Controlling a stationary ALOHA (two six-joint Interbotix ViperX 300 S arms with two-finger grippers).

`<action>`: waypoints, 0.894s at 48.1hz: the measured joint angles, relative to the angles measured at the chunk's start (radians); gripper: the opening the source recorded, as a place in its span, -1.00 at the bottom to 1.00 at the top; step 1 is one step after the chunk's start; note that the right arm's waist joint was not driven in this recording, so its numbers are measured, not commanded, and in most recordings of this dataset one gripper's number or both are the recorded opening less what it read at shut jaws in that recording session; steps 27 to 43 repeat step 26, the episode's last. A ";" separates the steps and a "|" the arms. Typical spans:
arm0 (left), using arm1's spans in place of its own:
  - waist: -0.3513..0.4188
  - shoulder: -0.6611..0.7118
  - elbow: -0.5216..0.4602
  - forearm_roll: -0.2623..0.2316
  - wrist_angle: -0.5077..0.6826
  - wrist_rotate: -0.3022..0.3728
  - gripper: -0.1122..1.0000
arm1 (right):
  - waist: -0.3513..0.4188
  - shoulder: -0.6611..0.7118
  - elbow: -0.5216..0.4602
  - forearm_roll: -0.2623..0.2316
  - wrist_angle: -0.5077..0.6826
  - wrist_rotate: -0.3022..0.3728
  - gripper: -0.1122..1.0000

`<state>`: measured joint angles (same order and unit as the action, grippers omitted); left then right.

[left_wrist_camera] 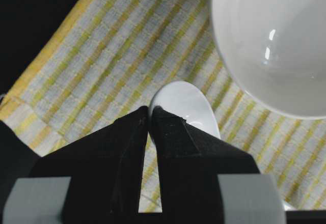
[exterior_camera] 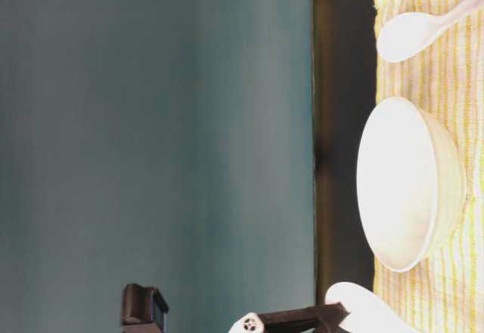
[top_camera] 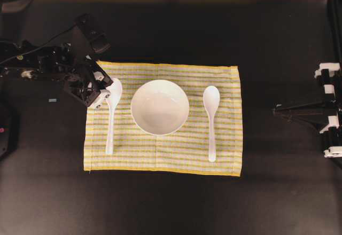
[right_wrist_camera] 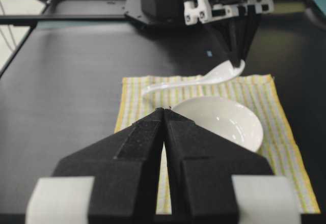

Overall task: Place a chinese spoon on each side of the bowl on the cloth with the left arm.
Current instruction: 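Lift the spoon onto the cloth left of the bowl and release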

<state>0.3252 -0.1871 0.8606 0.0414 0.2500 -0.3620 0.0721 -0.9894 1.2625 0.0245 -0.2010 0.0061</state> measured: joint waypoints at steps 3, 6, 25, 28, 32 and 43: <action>0.000 0.012 0.002 0.000 -0.006 0.002 -0.69 | 0.000 0.000 0.000 0.000 0.000 0.002 -0.80; 0.003 0.025 0.005 0.002 -0.017 0.002 -0.69 | 0.000 0.000 0.002 0.000 0.000 0.002 -0.80; 0.009 0.103 0.064 0.002 -0.132 -0.009 0.16 | 0.000 0.000 0.002 0.000 -0.002 0.000 -0.80; 0.009 0.104 0.067 0.000 -0.143 -0.009 0.25 | 0.000 0.000 0.002 0.000 0.000 0.002 -0.80; 0.009 0.104 0.067 0.000 -0.143 -0.009 0.25 | 0.000 0.000 0.002 0.000 0.000 0.002 -0.80; 0.009 0.104 0.067 0.000 -0.143 -0.009 0.25 | 0.000 0.000 0.002 0.000 0.000 0.002 -0.80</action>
